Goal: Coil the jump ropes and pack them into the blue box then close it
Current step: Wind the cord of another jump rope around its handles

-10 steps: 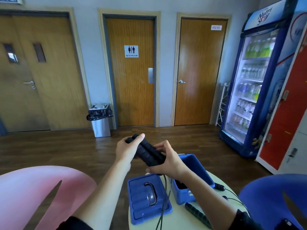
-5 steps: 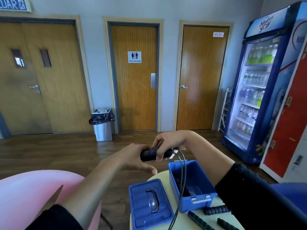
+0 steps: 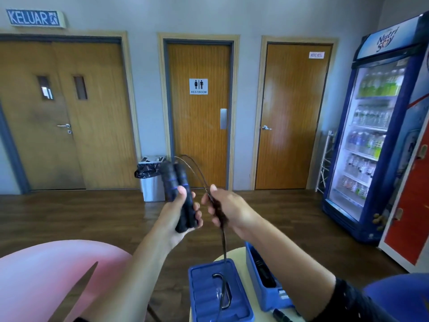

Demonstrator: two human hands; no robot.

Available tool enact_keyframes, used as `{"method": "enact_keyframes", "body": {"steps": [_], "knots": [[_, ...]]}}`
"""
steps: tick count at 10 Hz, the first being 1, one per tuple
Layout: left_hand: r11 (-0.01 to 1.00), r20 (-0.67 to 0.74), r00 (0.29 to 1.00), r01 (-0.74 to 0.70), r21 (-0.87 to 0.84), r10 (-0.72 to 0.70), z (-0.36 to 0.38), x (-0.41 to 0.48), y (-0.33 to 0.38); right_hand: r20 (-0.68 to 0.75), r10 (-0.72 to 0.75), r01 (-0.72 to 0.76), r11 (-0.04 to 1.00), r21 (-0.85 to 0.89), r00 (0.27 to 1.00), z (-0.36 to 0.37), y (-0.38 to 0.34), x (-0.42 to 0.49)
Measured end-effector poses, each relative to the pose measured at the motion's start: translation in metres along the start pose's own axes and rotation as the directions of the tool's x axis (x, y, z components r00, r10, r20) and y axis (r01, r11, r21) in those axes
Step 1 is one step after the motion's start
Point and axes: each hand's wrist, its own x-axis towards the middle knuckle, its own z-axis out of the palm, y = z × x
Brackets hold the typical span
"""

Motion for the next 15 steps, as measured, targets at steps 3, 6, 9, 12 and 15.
{"method": "enact_keyframes", "body": {"steps": [3, 6, 9, 12, 15], "knots": [[0.993, 0.109, 0.994, -0.014, -0.117, 0.027, 0.005, 0.007, 0.021, 0.193, 0.072, -0.060, 0.996, -0.067, 0.979, 0.037, 0.033, -0.009], [1.000, 0.075, 0.997, -0.004, -0.019, 0.005, 0.009, -0.005, 0.029, 0.325, 0.098, -0.046, 0.985, -0.164, 0.940, 0.033, 0.068, -0.003], [0.972, 0.071, 0.977, 0.192, 0.137, -0.203, -0.018, -0.022, 0.042, -0.031, -0.250, 0.228, 0.921, -0.315, 0.968, -0.018, 0.086, 0.019], [0.958, 0.269, 0.921, 0.252, 0.137, -0.281, -0.008, -0.029, 0.042, 0.270, -0.692, 0.629, 0.336, -0.701, 0.670, -0.012, 0.006, 0.036], [0.789, -0.134, 0.973, 0.230, 0.570, -0.187, -0.009, -0.004, 0.046, 0.078, -0.376, 0.359, 0.773, -0.523, 0.923, -0.020, 0.026, 0.039]]}}
